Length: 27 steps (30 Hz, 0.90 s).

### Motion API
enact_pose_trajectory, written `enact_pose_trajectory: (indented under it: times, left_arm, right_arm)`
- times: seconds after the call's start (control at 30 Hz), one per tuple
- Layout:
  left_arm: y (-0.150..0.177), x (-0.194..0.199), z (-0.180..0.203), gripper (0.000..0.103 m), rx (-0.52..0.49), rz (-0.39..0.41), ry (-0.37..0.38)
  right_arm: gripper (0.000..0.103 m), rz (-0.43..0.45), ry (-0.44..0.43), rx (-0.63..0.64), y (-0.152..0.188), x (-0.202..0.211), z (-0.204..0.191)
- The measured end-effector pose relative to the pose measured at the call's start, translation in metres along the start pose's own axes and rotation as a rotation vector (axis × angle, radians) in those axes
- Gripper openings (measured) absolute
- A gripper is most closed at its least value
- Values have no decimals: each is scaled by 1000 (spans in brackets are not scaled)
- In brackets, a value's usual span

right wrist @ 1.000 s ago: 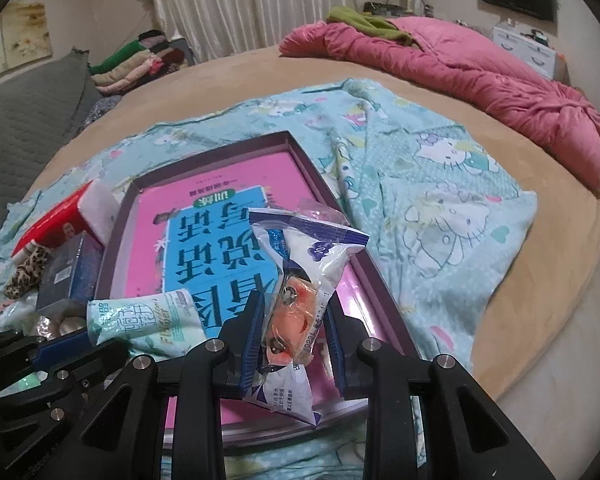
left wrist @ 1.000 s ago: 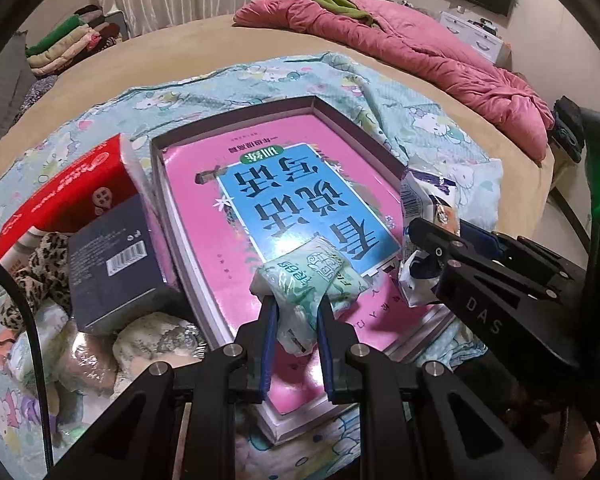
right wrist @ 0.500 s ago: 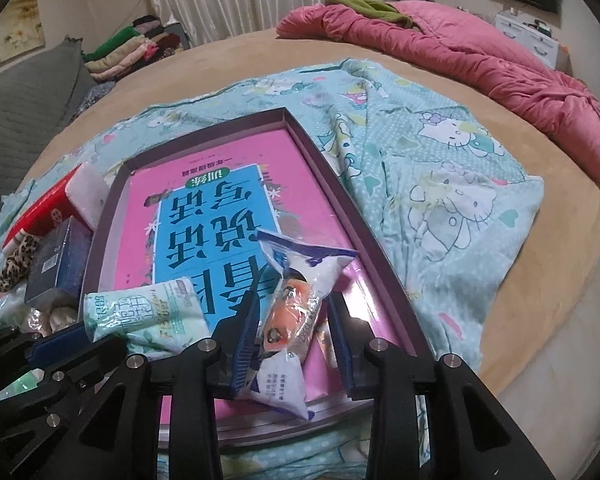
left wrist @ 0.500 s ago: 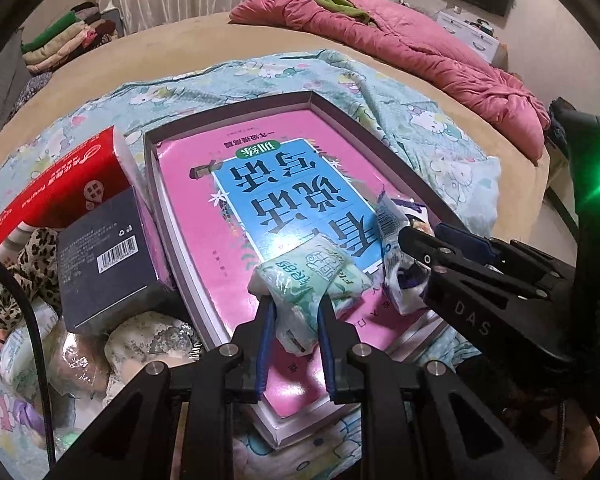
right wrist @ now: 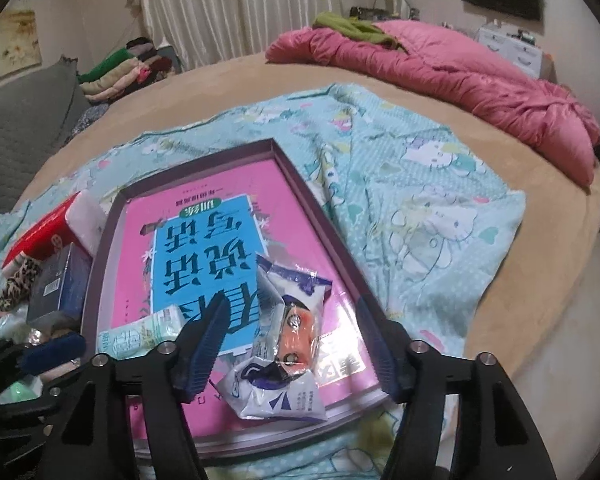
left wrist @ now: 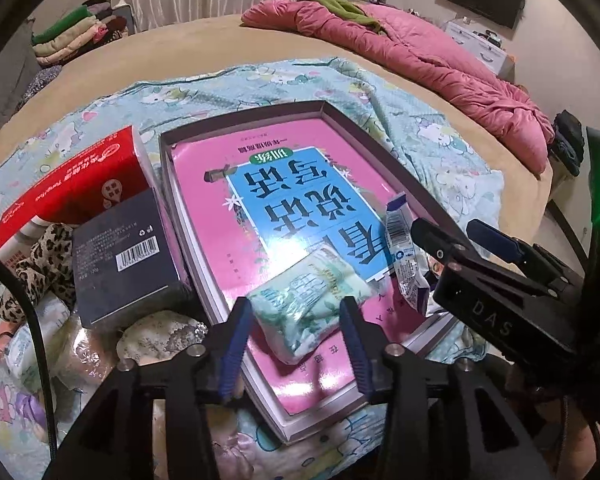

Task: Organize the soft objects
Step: 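Open the right gripper over the tray while the left releases the tissue pack, then move both open grippers back toward the pile of items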

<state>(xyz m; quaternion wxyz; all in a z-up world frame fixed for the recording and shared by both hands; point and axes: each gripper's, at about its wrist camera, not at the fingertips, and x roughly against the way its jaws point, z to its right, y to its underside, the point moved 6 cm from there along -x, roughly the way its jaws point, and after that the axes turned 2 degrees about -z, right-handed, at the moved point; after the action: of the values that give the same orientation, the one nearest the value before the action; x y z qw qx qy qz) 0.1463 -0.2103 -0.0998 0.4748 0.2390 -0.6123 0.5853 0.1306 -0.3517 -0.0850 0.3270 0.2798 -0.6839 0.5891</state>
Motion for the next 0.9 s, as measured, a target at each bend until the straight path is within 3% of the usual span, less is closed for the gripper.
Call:
enact_pose_trajectory:
  times: [0.3, 0.53, 0.9]
  left_arm:
    - [-1, 10, 0, 63, 7, 11, -18]
    - [4, 34, -5, 65, 6, 40, -40]
    - [-3, 81, -39, 74, 54, 117, -63]
  right_arm:
    - [76, 76, -34, -22, -7, 13, 2]
    - [79, 216, -44, -65, -21, 41, 8]
    - [80, 257, -76, -56, -26, 60, -4]
